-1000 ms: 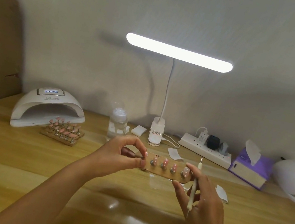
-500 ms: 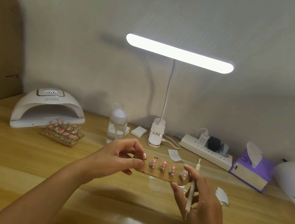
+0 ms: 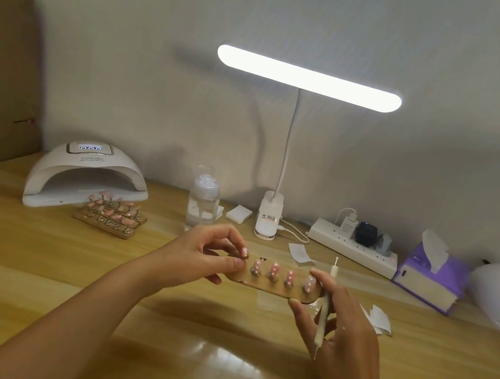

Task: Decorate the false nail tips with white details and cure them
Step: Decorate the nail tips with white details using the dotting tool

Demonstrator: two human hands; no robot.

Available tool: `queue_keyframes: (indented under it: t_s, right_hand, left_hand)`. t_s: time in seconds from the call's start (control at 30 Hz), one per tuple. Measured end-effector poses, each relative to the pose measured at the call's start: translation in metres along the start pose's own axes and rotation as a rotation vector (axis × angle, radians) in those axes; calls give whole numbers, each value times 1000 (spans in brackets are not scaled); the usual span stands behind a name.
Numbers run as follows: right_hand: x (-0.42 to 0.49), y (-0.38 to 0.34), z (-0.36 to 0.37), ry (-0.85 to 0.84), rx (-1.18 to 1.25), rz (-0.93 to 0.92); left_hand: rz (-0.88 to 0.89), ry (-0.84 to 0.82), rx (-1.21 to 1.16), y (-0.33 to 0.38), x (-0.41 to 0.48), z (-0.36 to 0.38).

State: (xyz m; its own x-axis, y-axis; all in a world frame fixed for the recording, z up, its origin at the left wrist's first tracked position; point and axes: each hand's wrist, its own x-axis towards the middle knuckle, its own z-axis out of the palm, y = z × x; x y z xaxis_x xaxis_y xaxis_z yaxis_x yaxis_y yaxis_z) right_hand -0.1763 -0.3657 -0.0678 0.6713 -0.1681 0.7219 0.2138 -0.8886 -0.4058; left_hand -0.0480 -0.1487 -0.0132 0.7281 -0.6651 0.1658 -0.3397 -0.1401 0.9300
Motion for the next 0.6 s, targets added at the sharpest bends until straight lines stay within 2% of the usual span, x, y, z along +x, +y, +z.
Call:
queue_keyframes:
  t_s: [0.6]
  right_hand:
    - [-1,2,2,8,-13,4]
  left_hand:
    - [-36,-2,-29,3,-2,-2]
